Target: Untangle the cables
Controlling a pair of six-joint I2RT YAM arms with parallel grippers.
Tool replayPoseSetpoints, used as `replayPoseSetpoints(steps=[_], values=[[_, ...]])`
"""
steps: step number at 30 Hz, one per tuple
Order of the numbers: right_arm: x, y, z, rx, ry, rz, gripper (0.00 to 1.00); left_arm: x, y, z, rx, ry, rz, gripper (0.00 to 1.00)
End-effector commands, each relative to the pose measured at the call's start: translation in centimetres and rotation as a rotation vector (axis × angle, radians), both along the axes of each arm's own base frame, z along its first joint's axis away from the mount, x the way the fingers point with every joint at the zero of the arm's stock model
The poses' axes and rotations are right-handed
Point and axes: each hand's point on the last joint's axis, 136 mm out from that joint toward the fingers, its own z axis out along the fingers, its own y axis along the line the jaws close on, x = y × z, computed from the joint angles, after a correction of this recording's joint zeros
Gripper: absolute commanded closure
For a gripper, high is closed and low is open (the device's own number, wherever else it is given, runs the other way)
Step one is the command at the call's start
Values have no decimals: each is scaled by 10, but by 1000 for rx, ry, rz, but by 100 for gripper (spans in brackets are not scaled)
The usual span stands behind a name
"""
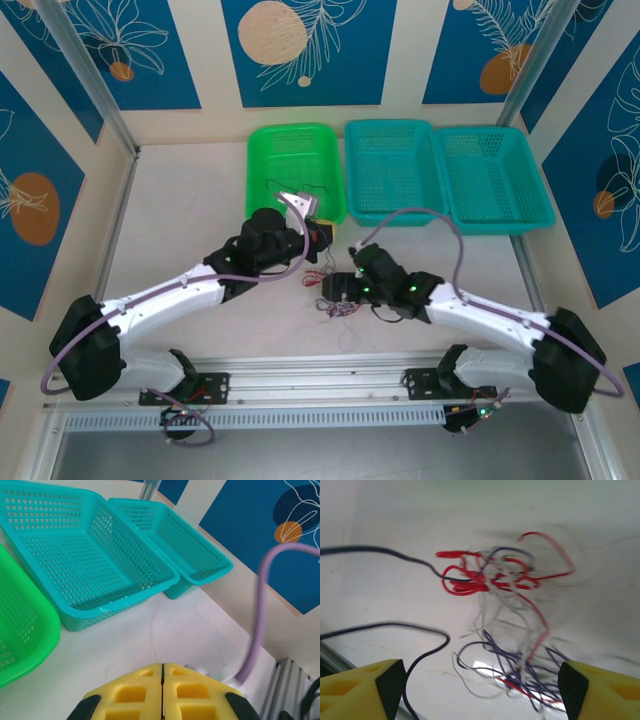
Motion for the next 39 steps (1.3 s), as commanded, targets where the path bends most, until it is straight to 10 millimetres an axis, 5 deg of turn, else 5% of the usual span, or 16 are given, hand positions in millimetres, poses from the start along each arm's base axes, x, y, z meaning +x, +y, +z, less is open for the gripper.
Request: replayPoseSetpoints(steps=[1, 5, 7, 10, 12, 17, 20, 28, 39], values=[[28, 28, 5, 39, -80, -43, 17, -4, 3, 42, -89, -16, -16, 100], [53, 27, -19, -103, -125, -178, 16, -12, 11, 66, -132, -36, -21, 100], [61, -2, -38, -248, -95, -334, 16, -19, 17, 81, -146, -56, -26, 100], [63, -36, -58, -388, -31, -484, 33, -26, 40, 100, -131, -108, 16, 100], [61, -46, -67, -404, 2, -498, 43, -26, 66, 112, -92, -152, 87, 100], [50, -90, -83, -419, 98, -582, 57, -18, 169, 134, -81, -189, 372, 100], [47, -111, -88, -340, 144, -635, 69, -21, 196, 134, -94, -176, 429, 100], [46, -150, -69, -231, 133, -708, 95, -15, 202, 104, -109, -112, 446, 100], [32, -140, -23, -7, 41, -566, 89, 11, 193, 148, -119, -212, 421, 100]])
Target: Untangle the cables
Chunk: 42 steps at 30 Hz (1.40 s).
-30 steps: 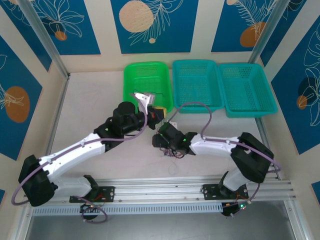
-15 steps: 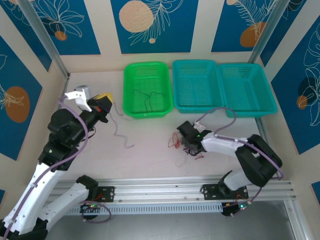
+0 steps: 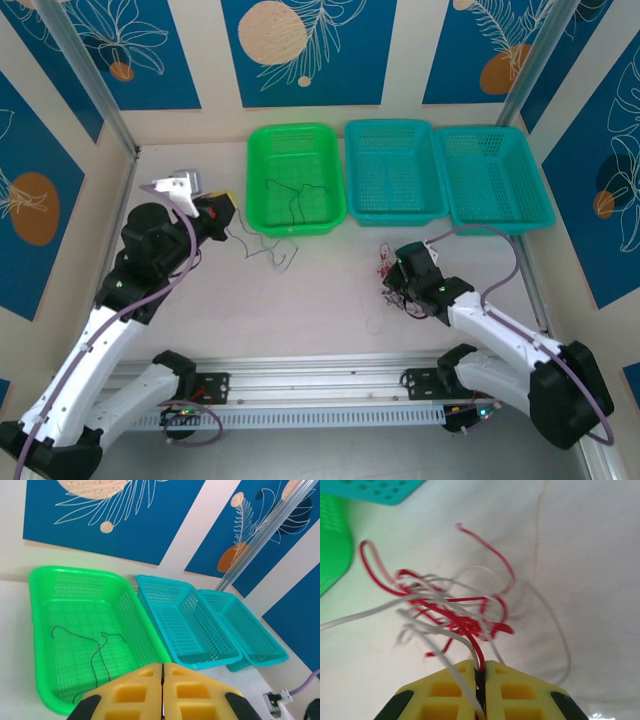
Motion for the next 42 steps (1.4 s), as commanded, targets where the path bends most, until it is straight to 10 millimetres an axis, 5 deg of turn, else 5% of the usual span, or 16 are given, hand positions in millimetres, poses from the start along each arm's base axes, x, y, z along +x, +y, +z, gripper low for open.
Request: replayPoseSetpoints(steps=[1, 5, 9, 13, 18, 20, 24, 29, 34, 42], values=[[-14, 7, 6, 51, -3, 70, 89, 14, -6, 43, -14, -115, -27, 100], [-24, 7, 14, 90, -23, 74, 89, 51, -30, 57, -33, -125, -89, 100], [-31, 3, 18, 105, -36, 66, 89, 99, -53, 45, -10, -77, -114, 100], [-39, 0, 20, 113, -36, 63, 89, 148, -65, 17, 27, -17, -85, 100], [-46, -2, 22, 123, -36, 70, 88, 194, -77, -43, 157, 118, -74, 99], [-48, -3, 24, 127, -40, 71, 88, 207, -73, -76, 233, 196, -39, 71], [-51, -4, 26, 135, -44, 71, 87, 209, -65, -112, 312, 285, -20, 52], [-50, -4, 27, 139, -53, 67, 85, 196, -60, -108, 303, 279, -25, 24], [-47, -3, 30, 147, -68, 58, 85, 186, -58, -123, 357, 321, -57, 24], [-46, -2, 34, 159, -71, 58, 84, 184, -52, -219, 627, 629, -165, 34]])
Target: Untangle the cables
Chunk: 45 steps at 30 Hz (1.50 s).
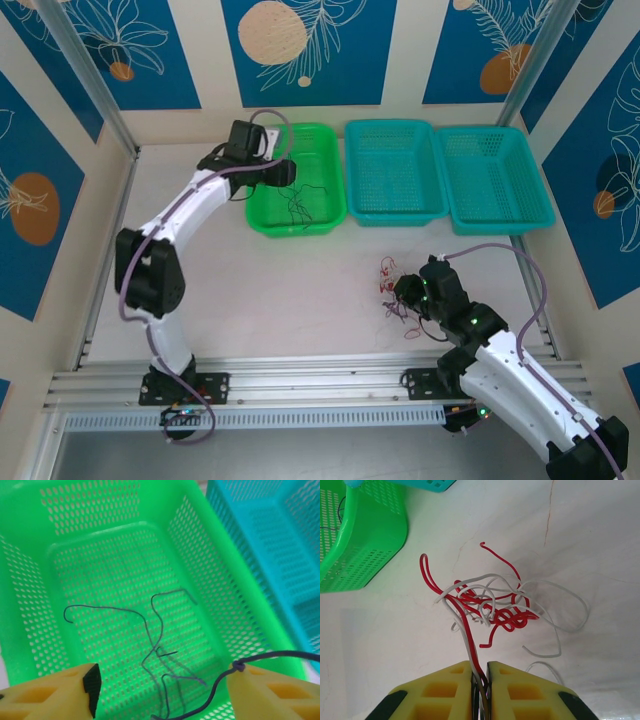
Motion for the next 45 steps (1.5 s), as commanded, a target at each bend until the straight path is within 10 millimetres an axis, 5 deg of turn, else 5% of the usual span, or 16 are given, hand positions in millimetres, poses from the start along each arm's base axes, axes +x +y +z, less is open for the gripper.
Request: replayPoseSetpoints(steps=[1, 4, 8, 11, 15, 19, 24, 28, 31, 37, 40, 45], values=[[0, 4, 5, 26, -7, 5, 84, -19, 23, -49, 162, 172, -24, 34], [-1, 4, 7, 20, -8, 9, 84, -16, 42, -53, 298, 164, -17, 31], [-1, 3, 8, 16, -10, 11, 84, -7, 94, -53, 712, 125, 10, 28], [0, 3, 6, 19, -12, 5, 83, -9, 97, -46, 747, 111, -15, 28], [3, 4, 5, 27, -17, -6, 84, -22, 59, -21, 464, 60, -65, 28], [5, 4, 9, 18, -16, -6, 85, -43, 19, 40, 108, -64, -91, 28], [8, 22, 25, 34, -33, 96, 93, -95, -4, 116, -264, -203, -124, 27], [12, 48, 39, 79, -51, 213, 96, -150, -20, 147, -456, -274, -194, 27], [15, 65, 47, 91, -59, 286, 97, -191, -29, 145, -479, -324, -279, 26], [21, 82, 45, 64, -32, 342, 98, -216, -32, 83, -277, -279, -322, 27], [22, 83, 40, 62, -10, 332, 98, -218, -48, 48, -307, -215, -289, 28], [20, 82, 35, 71, 16, 304, 98, -194, -61, -4, -569, -3, -26, 32]])
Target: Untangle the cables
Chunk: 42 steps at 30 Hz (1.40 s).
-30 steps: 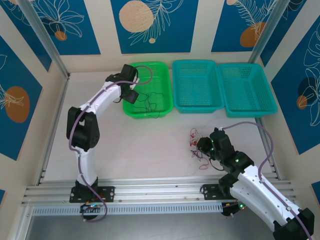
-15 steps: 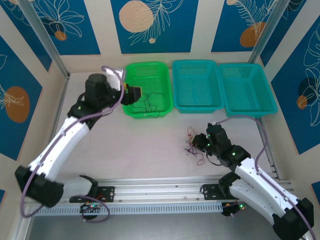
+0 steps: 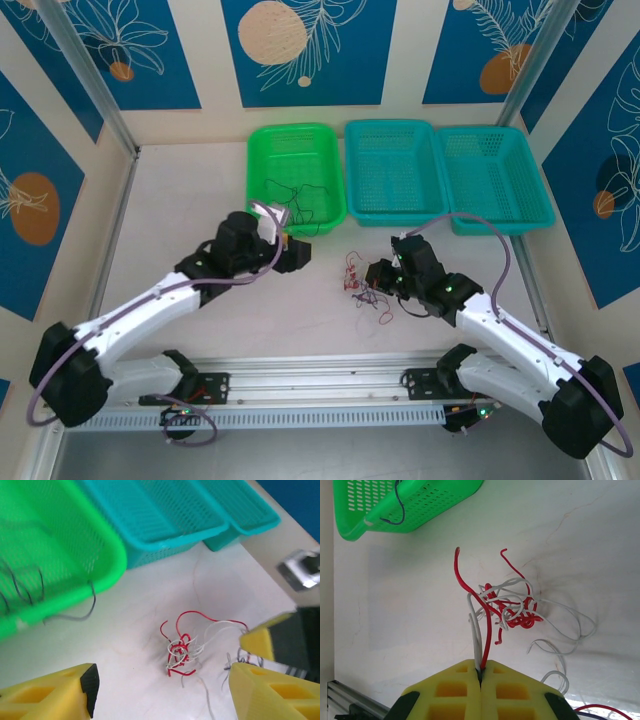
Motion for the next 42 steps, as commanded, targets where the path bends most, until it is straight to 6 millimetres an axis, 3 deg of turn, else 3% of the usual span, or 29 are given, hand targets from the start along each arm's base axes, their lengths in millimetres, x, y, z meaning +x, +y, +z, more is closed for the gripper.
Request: replayPoseSetpoints(steps=[1, 7, 13, 20, 27, 42], values=[[-1, 6, 11, 30, -7, 7, 98, 23, -11, -6, -270, 137, 172, 34], [-5, 1, 11, 3, -9, -2, 98, 46, -33, -29, -502, 335, 272, 36], [-8, 1, 12, 4, -15, -5, 98, 70, -23, -51, -524, 344, 428, 36], [-9, -1, 13, -10, -17, -1, 98, 86, -20, -65, -526, 341, 488, 38], [-10, -2, 11, -16, -16, -6, 98, 94, -22, -68, -545, 347, 496, 70], [-11, -2, 9, -24, -12, -9, 98, 94, -19, -66, -561, 355, 494, 100]])
